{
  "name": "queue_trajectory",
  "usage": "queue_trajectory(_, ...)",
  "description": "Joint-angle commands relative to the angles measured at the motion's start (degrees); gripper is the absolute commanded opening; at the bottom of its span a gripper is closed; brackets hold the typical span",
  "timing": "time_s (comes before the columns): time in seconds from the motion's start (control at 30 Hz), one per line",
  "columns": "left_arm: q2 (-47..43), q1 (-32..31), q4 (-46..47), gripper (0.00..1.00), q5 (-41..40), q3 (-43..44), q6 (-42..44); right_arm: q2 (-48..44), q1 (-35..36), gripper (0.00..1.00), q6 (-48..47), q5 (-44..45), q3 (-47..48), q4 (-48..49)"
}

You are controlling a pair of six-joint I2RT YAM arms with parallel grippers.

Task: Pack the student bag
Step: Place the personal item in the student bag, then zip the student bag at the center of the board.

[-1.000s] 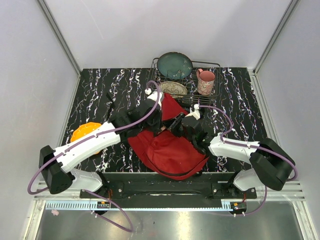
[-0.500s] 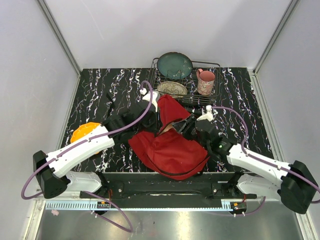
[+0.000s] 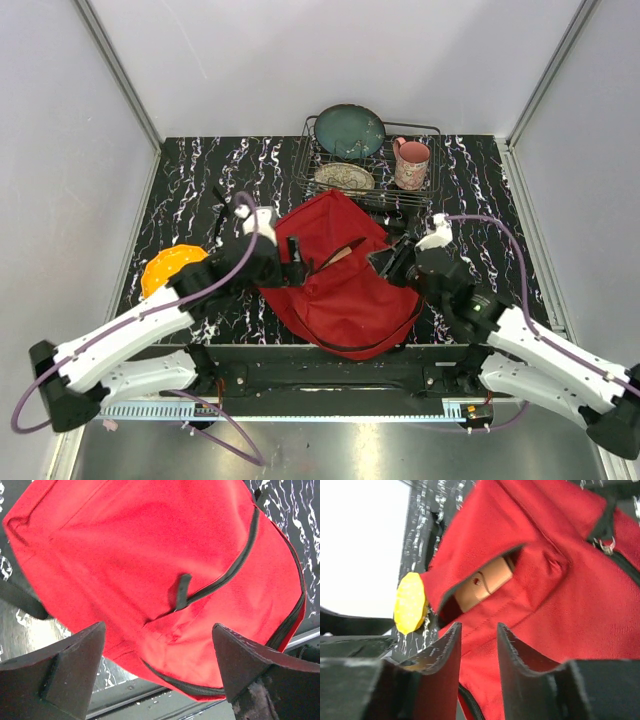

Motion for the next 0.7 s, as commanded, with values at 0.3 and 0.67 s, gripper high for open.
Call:
queue_trajectory(0.3, -13.8, 2.6, 15.3, 0.97, 3.2, -23.3, -18.0, 18.2, 0.9, 0.59, -19.0, -22.0, 19.6, 3.7)
queue_trajectory(0.67, -11.4, 4.8, 30.8, 0.92, 8.5, -32.6, -24.0, 29.2, 2.0, 0.62, -19.9, -24.6, 23.1, 0.0)
